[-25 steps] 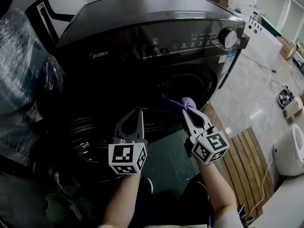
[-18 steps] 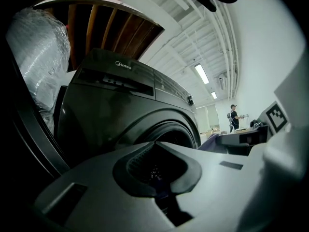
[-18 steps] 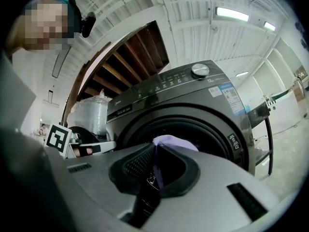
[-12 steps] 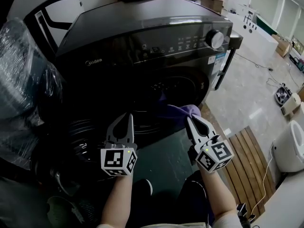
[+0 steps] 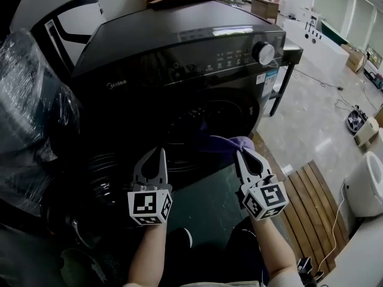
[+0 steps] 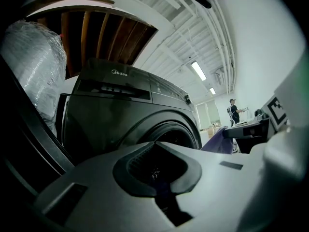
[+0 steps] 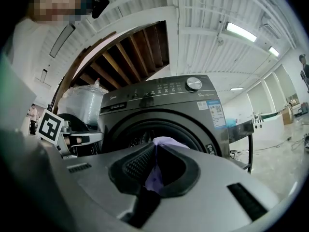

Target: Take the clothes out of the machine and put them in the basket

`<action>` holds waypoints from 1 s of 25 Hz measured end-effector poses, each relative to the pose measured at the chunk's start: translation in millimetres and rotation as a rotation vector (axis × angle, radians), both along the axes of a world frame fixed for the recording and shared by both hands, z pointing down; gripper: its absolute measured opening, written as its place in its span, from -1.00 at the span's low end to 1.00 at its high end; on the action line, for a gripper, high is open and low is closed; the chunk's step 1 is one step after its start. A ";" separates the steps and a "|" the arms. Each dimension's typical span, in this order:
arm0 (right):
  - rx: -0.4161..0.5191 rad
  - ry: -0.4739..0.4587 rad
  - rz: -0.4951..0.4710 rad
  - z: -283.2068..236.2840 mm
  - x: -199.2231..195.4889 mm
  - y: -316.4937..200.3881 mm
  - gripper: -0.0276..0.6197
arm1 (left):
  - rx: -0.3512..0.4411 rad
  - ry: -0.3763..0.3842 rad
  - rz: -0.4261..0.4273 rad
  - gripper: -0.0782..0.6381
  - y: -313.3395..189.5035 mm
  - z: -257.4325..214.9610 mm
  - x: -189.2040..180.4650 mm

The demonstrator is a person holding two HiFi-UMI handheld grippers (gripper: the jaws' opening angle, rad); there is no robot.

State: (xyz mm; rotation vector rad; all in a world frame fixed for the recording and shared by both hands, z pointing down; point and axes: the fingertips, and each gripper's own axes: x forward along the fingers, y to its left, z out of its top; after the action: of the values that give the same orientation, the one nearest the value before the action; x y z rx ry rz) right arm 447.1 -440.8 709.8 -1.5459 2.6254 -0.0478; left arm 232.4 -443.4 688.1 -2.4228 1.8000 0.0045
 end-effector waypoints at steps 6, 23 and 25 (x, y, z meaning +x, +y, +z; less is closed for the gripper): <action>0.010 0.001 -0.002 -0.7 0.3 -1.0 -0.83 | 0.001 -0.006 0.006 -0.72 3.6 -1.6 0.5; 0.074 0.017 -0.058 -42.7 -27.9 -22.4 -0.83 | -0.026 0.016 0.069 -0.73 -11.0 -26.9 -4.8; 0.078 0.015 -0.062 -50.6 -33.9 -24.3 -0.83 | -0.041 -0.003 0.078 -0.73 -10.3 -32.0 -9.1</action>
State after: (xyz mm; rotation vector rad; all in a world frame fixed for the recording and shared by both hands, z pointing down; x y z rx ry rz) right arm 413.2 -465.0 659.2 -1.4466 2.6522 0.0619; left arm 223.3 -453.7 656.1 -2.5179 1.7195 -0.0294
